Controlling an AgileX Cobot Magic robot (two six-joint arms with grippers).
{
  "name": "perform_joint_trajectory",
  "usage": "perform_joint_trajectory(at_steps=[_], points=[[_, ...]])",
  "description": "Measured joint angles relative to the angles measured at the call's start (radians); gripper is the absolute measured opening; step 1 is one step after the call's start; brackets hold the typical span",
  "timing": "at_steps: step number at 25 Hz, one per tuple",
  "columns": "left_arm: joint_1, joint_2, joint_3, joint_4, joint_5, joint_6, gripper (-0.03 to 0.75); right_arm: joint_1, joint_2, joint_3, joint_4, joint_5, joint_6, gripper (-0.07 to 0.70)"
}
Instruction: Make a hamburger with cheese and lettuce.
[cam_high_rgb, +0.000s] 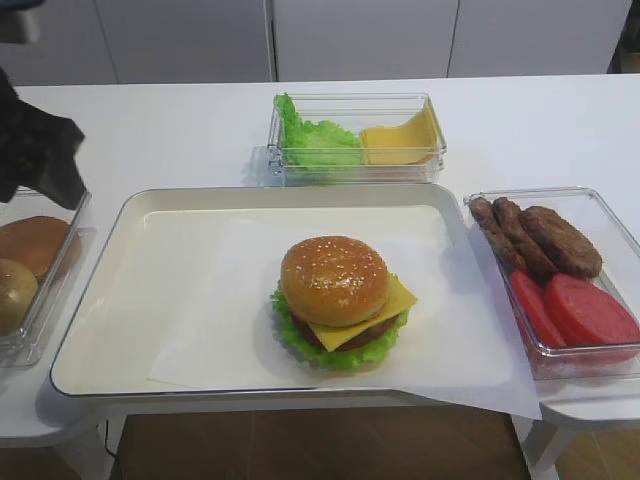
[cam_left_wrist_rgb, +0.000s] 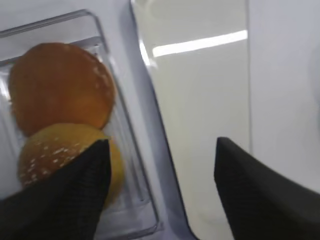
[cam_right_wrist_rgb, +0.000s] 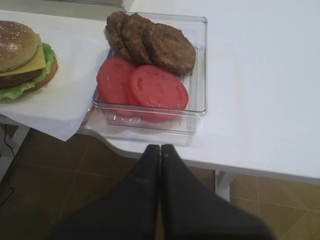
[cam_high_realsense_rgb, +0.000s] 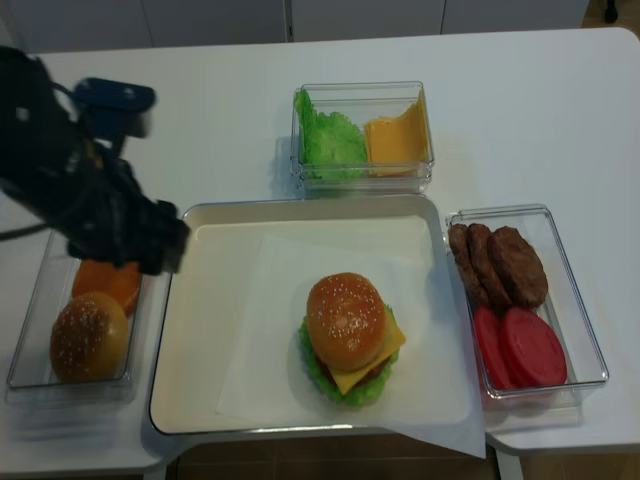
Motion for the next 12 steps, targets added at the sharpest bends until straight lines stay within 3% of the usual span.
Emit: perform_joint_trajectory(at_steps=[6,12], points=[[0.152,-0.126,0.002,0.007,0.064,0.033,0.483,0.0,0.0,0.0,0.0,0.0,0.0,-0.004],[0.25,-0.258,0.055,0.01,0.124,0.064,0.483,0.0,0.0,0.0,0.0,0.0,0.0,-0.004]])
